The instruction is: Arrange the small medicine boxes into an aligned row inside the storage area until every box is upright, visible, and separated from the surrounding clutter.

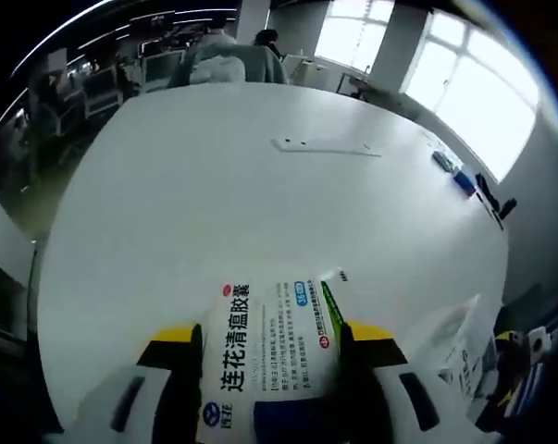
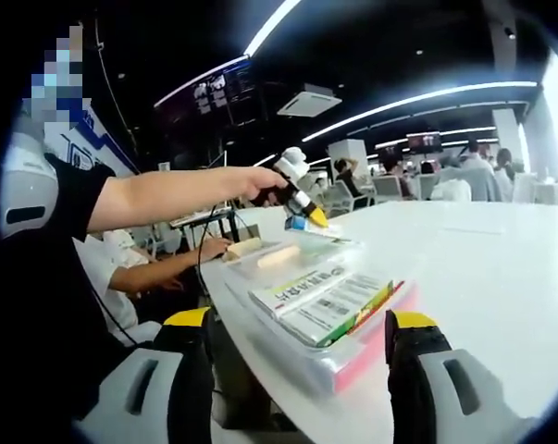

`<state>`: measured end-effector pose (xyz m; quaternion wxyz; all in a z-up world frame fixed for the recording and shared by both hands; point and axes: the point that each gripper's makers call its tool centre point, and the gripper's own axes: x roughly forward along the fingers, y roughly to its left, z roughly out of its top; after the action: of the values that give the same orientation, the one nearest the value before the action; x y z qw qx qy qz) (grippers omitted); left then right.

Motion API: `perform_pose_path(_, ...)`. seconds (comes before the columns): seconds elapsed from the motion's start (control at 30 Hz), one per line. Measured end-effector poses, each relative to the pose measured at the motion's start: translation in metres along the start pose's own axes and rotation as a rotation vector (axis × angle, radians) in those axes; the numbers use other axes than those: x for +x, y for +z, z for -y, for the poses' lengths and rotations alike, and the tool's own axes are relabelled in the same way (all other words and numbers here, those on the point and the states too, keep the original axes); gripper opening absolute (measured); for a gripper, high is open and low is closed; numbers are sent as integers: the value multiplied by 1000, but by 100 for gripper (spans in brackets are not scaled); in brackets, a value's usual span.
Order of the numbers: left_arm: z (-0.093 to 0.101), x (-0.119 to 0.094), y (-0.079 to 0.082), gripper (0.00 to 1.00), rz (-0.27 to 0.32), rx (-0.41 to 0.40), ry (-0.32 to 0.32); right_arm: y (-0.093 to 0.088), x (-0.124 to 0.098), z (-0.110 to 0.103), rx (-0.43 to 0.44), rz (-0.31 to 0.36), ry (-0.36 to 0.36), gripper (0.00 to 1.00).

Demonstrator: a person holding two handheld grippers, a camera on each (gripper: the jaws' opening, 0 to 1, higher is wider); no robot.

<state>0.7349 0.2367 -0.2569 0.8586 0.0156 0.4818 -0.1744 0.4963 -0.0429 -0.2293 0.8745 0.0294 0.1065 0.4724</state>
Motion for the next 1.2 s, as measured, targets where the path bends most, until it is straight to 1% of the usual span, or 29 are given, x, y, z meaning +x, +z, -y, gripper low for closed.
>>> perform_pose_path(0.13, 3, -2, 0, 59, -10, 6, -7, 1, -1, 1, -2, 2, -2, 73)
perform_pose_path(0.27, 15, -4, -5, 59, -30, 12, -23, -1, -2, 3, 6, 5, -5, 73)
perform_pose_path(0.33, 14, -3, -7, 59, -40, 15, -24, -1, -2, 4, 6, 5, -6, 73)
perform_pose_path(0.47, 18, -1, -10, 59, -56, 15, -31, -3, -2, 2, 6, 6, -1, 73)
perform_pose_path(0.67, 19, 0, -15, 59, -80, 23, -33, -3, -5, 5, 9, 8, -8, 73)
perform_pose_path(0.97, 21, 4, -26, 59, -130, 27, -43, -4, -5, 4, 8, 6, -11, 73)
perform_pose_path(1.2, 18, 0, -29, 59, -158, 33, -36, -3, -6, 4, 8, 6, -15, 73)
